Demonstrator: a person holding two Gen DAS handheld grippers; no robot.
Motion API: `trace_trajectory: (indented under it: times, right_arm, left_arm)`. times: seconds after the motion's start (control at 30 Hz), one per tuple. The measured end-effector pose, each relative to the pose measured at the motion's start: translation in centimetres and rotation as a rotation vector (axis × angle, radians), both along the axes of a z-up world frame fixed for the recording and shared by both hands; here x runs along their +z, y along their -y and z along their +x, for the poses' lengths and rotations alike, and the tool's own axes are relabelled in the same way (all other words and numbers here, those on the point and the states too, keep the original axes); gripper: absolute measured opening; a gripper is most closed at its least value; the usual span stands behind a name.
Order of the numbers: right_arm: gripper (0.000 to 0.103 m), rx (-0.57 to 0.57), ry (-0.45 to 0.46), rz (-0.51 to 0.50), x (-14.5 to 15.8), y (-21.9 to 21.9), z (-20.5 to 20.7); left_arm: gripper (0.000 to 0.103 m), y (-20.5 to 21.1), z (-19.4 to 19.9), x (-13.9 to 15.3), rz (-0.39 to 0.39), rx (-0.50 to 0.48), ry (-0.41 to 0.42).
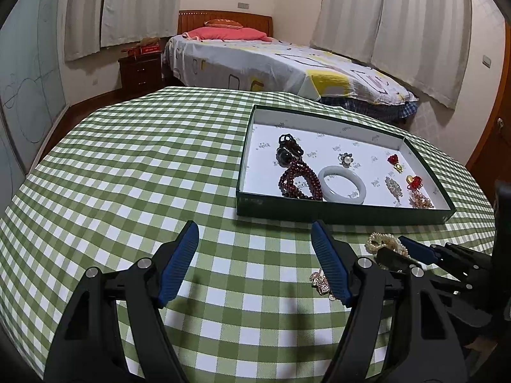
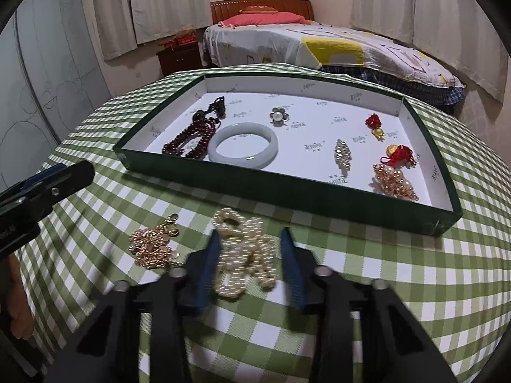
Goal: Organize jewelry
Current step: 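Grasp the gold chain piece with left tool while right tool grasps the pearl strand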
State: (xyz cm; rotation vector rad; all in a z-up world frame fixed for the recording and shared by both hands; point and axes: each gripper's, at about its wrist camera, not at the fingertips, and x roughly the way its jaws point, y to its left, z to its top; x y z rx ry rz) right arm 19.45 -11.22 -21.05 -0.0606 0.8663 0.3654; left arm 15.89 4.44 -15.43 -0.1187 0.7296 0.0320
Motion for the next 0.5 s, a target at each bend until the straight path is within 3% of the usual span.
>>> trace_trajectory:
  times: [0.07,0.5]
  right_arm:
    - [0.02,0.006,0.008,-0.007,0.1,-0.2,-0.1]
    - [0.018,-0.055,0.045,0.005,1.4,2.4,-0.7]
  left_arm:
    - [0.071,0.0,0.0,-0.1,0.0,-0.001,-0.002]
    - [0.071,1.4,0.0,-0.7,0.016,-0.032,-0.021]
